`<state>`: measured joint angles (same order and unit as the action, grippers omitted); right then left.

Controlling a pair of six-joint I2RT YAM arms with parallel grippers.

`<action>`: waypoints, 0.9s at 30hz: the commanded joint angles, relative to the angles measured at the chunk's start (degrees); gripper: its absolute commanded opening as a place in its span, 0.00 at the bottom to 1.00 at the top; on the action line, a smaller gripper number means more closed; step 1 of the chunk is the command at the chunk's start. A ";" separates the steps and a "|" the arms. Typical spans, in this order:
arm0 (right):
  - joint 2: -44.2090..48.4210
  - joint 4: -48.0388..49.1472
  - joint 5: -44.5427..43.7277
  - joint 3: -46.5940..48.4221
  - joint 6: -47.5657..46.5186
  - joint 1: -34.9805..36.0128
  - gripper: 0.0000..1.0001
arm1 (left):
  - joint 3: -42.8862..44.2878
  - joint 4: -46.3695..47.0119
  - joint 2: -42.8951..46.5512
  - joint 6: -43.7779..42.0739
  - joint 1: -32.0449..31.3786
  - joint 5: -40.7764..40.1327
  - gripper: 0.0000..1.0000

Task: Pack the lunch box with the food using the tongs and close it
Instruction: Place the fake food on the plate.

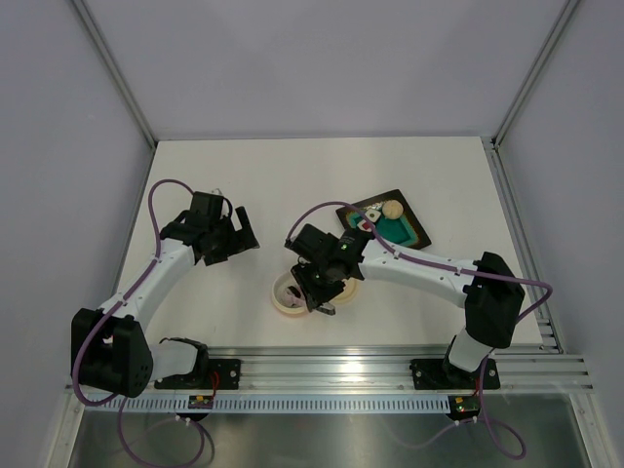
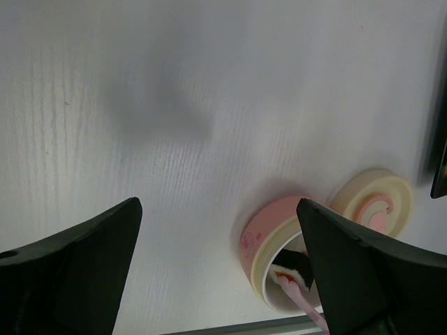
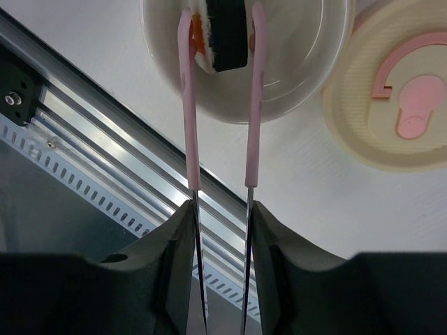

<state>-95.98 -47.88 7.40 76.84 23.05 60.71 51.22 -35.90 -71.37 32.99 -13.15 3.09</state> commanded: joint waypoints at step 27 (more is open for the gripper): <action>4.40 -3.63 -7.22 5.69 0.42 -0.41 0.33 | 0.46 2.50 -0.26 -0.65 0.31 2.00 0.98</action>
<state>-94.19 -51.11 2.09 80.23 23.18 60.62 51.22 -35.88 -71.40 32.99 -13.15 3.73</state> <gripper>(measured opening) 0.370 0.976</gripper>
